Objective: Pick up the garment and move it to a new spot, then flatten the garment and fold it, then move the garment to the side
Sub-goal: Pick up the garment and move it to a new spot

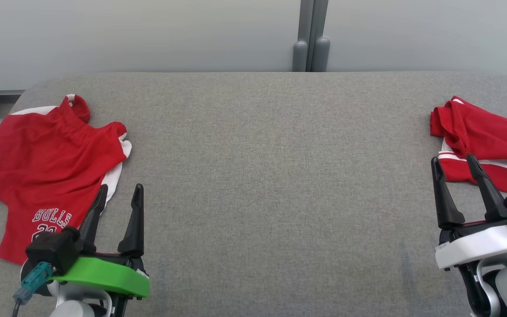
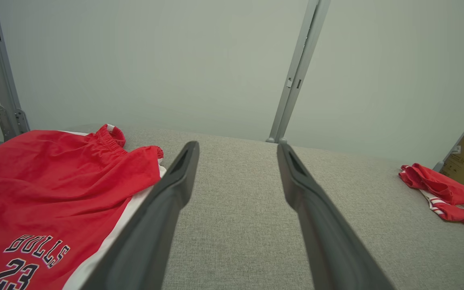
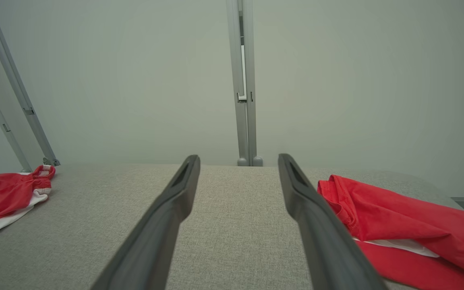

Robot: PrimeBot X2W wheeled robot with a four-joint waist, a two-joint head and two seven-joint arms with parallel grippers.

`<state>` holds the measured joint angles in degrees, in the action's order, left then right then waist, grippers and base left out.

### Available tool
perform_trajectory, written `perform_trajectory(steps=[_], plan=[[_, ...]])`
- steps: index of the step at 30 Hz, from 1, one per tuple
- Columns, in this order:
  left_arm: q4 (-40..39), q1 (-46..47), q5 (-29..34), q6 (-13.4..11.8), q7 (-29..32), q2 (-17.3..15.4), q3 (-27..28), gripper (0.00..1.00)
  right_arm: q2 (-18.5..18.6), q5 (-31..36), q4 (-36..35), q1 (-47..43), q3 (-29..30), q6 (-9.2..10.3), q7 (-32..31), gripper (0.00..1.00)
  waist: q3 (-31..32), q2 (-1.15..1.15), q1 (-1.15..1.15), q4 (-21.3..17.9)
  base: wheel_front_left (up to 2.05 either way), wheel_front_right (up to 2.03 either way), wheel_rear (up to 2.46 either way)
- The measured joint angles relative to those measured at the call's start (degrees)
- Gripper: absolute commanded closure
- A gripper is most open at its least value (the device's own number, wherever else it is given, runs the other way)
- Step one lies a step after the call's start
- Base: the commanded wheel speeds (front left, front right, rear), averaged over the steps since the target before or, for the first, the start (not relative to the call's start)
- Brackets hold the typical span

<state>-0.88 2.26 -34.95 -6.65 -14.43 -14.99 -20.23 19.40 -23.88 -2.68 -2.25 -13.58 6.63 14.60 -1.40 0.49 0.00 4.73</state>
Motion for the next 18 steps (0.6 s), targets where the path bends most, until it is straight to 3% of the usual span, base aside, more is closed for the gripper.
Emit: perform_trajectory(steps=[18], plan=[[0.47,0.00,0.43,0.01,0.00,1.35,-0.22,0.00,-1.15,0.29,-0.96,-1.96,1.40,0.02,0.00,0.00,-0.08,0.00,0.00,0.77,0.00,0.00,0.00]])
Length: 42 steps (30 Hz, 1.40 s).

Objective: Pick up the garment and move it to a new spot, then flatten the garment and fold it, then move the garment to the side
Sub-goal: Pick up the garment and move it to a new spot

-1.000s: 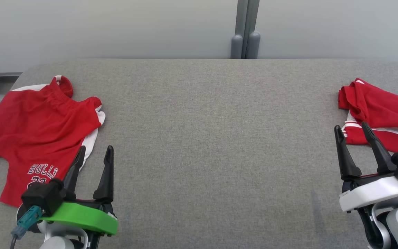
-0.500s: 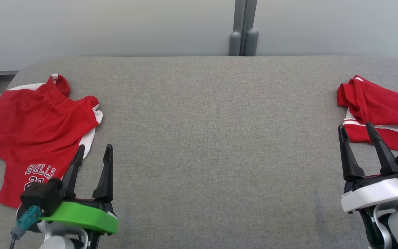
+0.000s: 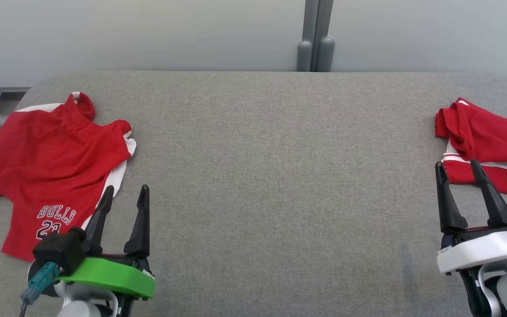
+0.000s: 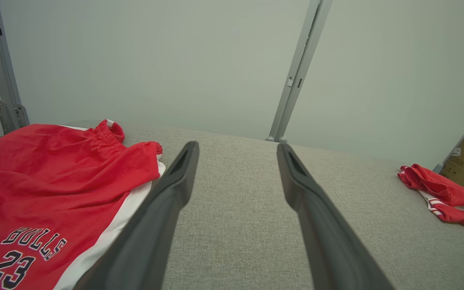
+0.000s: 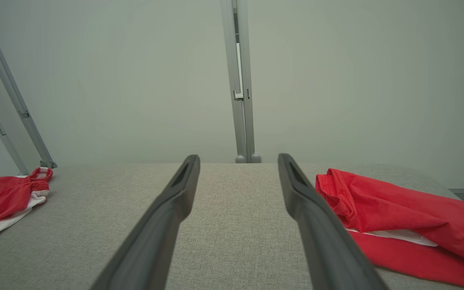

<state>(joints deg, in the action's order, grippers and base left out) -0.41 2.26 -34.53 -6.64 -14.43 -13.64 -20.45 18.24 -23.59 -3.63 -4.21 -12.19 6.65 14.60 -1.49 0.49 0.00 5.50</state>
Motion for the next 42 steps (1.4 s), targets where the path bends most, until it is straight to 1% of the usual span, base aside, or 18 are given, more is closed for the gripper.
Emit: perform_trajectory(steps=[8,35,38,41,42], plan=[[1.02,0.01,-0.01,0.00,0.00,0.19,0.00,0.00,-0.23,0.00,-0.16,-0.51,-0.02,-0.01,0.00,0.00,0.18,0.00,0.00,3.16,0.00,0.00,0.00],[1.93,0.00,-0.03,-0.01,0.00,0.23,0.78,0.00,-1.49,0.43,-0.30,-1.03,-1.89,-1.03,0.00,0.00,0.00,0.00,0.00,17.36,0.00,0.00,0.00],[1.66,0.00,-0.75,-0.01,0.00,0.32,2.23,0.00,-1.51,0.59,-0.31,-0.96,-2.22,-1.08,0.00,0.00,-0.38,0.00,0.00,18.61,0.00,0.00,0.00],[0.92,0.00,-4.01,-0.01,0.00,2.01,3.98,0.00,-1.51,1.00,-0.35,-0.78,-2.85,-1.12,0.00,0.00,-1.01,0.00,0.00,19.44,0.00,0.00,0.00],[0.67,0.00,-4.26,-0.01,0.00,2.21,3.99,0.00,-1.51,1.01,-0.35,-0.65,-3.09,-1.41,-0.01,0.00,-1.28,0.00,0.00,19.60,0.00,0.00,0.00]])
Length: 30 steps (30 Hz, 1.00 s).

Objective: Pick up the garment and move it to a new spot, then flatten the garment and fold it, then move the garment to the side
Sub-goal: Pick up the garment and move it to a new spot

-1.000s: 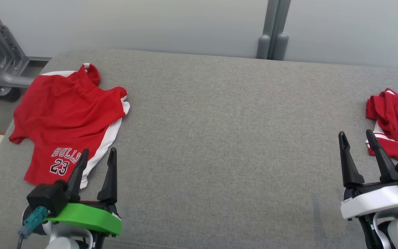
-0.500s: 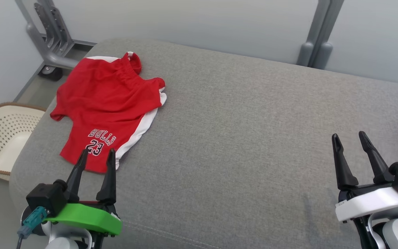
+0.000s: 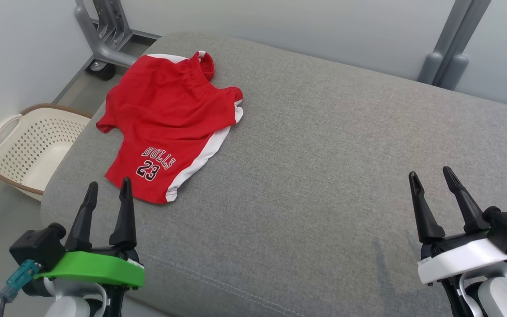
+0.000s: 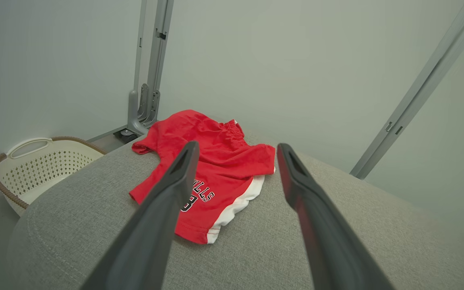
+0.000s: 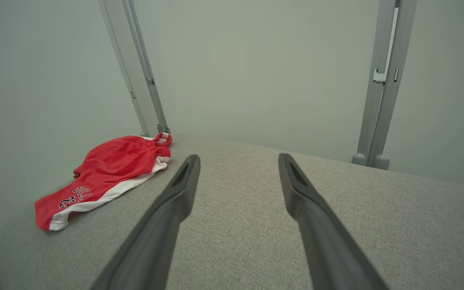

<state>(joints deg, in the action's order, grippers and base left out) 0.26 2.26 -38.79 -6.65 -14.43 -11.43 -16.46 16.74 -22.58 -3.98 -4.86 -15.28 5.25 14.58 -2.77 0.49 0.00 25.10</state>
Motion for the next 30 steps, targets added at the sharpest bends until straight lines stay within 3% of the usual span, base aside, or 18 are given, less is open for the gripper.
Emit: perform_trajectory(steps=[8,15,24,30], plan=[[-0.69,0.74,-1.94,0.00,2.25,-0.87,1.65,0.00,0.45,1.49,-0.73,2.48,-1.19,-0.70,-0.60,0.00,-2.33,0.00,0.00,-0.31,0.00,0.00,0.00],[1.82,7.78,-3.08,0.00,6.94,-4.14,3.77,0.00,0.98,2.00,-1.85,4.70,-1.90,-1.19,-1.72,0.00,-4.97,0.00,0.00,-2.23,0.00,0.00,0.00],[10.79,15.76,-9.39,0.00,13.24,-3.87,7.99,0.00,0.99,2.68,-3.05,7.99,-2.29,-1.21,-2.63,0.00,-9.20,0.00,0.00,-6.63,0.00,0.00,0.00],[16.78,20.46,-10.25,0.00,16.25,-5.76,9.95,0.00,1.27,3.32,-4.04,10.14,-2.19,-1.66,-2.79,0.00,-12.29,0.00,0.00,-10.42,0.00,0.00,0.00]])
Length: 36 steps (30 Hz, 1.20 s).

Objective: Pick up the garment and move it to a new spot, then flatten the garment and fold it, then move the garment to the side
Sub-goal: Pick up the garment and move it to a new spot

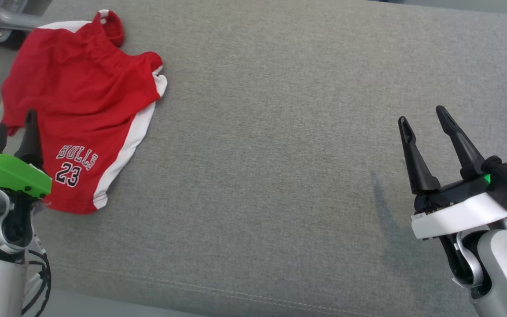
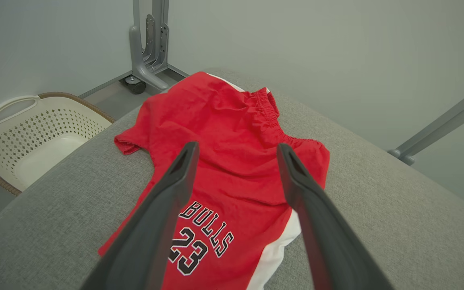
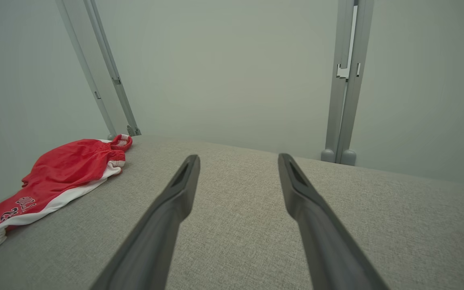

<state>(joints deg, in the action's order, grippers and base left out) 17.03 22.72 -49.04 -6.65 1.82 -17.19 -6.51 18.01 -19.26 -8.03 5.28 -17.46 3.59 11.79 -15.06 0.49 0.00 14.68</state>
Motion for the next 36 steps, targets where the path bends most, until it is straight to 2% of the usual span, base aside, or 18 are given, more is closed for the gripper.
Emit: perform_trajectory(steps=[4,15,22,24,25,28,29,31,36], plan=[[3.58,3.69,-0.01,0.00,2.25,-1.88,0.64,0.00,0.10,0.19,-0.94,2.09,0.32,-0.04,0.00,0.00,-2.88,0.00,0.00,-3.25,0.00,0.00,0.00],[12.78,8.83,-0.80,-0.01,6.33,-1.94,0.94,0.00,-0.11,0.26,-0.53,6.03,0.81,-0.53,0.30,0.00,-8.48,0.00,0.00,-10.22,0.00,0.00,0.00],[17.23,10.62,-1.75,-0.01,10.28,-1.26,-0.78,0.00,-0.20,0.26,0.29,6.06,1.68,-0.49,0.77,0.00,-10.20,0.00,0.00,-12.32,0.00,0.00,0.00],[18.08,11.41,-1.80,-0.01,11.28,-1.34,-1.01,0.28,-0.23,0.26,0.66,6.09,1.67,-0.49,0.78,0.00,-10.21,0.00,0.00,-12.33,0.00,0.00,0.00],[18.61,11.85,-1.80,-0.01,11.93,-1.40,-1.10,0.50,-0.27,0.26,0.80,6.11,1.67,-0.49,0.79,0.00,-10.15,0.00,0.00,-12.28,0.00,0.00,0.00],[20.84,12.60,-1.79,0.01,14.57,-1.81,-2.59,0.55,-0.46,0.26,1.62,6.39,1.63,-0.54,0.88,0.00,-9.84,0.00,0.00,-12.15,0.00,0.00,0.00],[21.29,12.63,-1.77,0.09,15.43,-2.01,-3.21,0.62,-0.49,0.26,1.97,6.44,1.58,-0.55,1.07,0.00,-9.64,0.00,0.00,-12.12,0.00,0.00,0.00],[21.71,12.74,-1.69,0.10,15.84,-2.12,-3.69,1.00,-0.58,0.26,2.48,6.45,1.46,-0.60,1.30,0.00,-9.20,0.00,0.00,-12.08,0.00,0.00,0.00],[22.88,13.16,-1.69,0.66,16.27,-2.11,-3.87,1.00,-1.02,0.25,3.14,6.45,1.22,-0.74,1.31,0.00,-8.30,0.00,0.00,-12.07,0.00,0.00,0.00]])
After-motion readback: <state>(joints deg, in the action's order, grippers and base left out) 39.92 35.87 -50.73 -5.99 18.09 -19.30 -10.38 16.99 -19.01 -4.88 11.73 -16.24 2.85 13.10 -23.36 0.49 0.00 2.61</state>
